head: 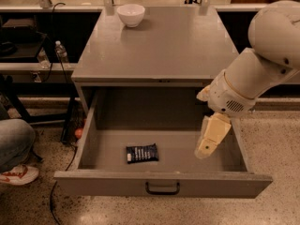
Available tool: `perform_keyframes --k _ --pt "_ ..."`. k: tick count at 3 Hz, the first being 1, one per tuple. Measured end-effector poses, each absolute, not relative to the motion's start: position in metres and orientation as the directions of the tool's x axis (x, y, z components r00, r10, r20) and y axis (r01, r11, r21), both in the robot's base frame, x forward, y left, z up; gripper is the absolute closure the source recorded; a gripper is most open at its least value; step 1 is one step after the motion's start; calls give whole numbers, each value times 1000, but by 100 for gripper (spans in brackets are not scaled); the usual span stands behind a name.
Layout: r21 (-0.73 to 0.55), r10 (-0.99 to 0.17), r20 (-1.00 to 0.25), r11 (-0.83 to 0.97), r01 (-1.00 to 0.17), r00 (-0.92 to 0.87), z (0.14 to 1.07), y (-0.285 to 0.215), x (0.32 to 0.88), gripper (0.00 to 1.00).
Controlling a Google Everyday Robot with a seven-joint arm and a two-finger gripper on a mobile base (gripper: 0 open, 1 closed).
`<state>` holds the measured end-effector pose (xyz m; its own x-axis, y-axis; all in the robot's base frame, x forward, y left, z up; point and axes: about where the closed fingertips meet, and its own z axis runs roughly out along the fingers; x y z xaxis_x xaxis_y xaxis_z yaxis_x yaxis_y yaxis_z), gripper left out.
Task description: Pick rxbar blueberry from top drawer and place on counter
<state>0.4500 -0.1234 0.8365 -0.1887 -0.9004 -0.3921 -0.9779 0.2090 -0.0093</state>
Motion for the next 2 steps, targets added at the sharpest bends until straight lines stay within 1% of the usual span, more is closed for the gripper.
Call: perform_keyframes --k 1,2 --pt "-9 -900 -392 209 -978 -189 836 -123 450 0" --pt "22 -887 -421 201 -979 -191 814 -114 457 0"
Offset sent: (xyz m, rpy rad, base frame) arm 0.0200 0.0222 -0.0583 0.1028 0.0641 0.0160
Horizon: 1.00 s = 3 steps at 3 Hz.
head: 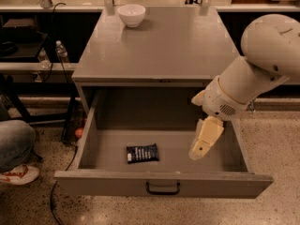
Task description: Pick rxbar blueberry from top drawer and place on counter
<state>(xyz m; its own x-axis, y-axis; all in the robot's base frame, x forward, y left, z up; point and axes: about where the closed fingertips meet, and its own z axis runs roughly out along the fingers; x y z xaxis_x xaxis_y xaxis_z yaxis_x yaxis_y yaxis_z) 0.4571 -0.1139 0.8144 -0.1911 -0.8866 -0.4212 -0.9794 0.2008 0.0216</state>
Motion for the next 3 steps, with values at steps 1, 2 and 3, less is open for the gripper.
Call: perform_keyframes --k 1,2,3 --pt "43 -863 -462 209 -977 -205 778 -100 480 0" --pt "20 -820 -532 237 -971 -211 747 -79 514 0" --pt "-46 -791 -595 207 -977 -140 708 -29 539 0"
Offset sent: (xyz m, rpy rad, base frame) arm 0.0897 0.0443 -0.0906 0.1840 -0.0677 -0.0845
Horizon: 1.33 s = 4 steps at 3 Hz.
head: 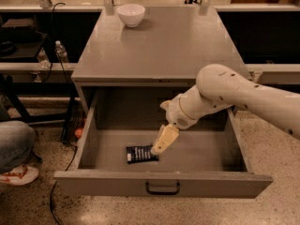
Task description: Pick rxbar blueberry from top drawer and place on counter
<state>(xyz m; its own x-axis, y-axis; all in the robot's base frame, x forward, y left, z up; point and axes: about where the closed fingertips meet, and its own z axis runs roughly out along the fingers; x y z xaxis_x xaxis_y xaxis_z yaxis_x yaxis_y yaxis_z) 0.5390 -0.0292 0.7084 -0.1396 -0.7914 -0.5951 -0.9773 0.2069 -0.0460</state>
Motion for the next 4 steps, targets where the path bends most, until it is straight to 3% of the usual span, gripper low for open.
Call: perform_keyframes --k 4 --pt "-30 -819 -573 56 -998 -29 649 23 531 0"
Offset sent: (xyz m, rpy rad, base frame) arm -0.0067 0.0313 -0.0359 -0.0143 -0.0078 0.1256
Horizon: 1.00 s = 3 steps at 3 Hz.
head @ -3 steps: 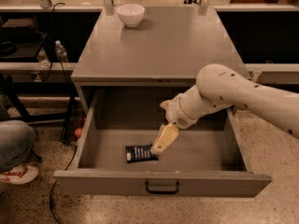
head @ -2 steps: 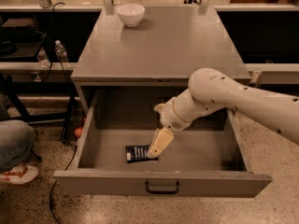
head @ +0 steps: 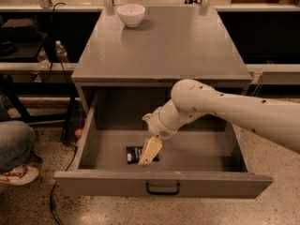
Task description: Pick rxbar blueberry from top drawer and place on counter
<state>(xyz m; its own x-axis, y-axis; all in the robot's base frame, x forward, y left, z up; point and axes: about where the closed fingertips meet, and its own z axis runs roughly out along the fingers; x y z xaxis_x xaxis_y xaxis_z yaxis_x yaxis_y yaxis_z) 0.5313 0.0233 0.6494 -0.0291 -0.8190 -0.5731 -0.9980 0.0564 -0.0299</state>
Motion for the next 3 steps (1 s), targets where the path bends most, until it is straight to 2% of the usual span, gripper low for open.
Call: perform_keyframes --k 3 --pt "-24 -774 -626 144 -989 -98 601 47 537 0"
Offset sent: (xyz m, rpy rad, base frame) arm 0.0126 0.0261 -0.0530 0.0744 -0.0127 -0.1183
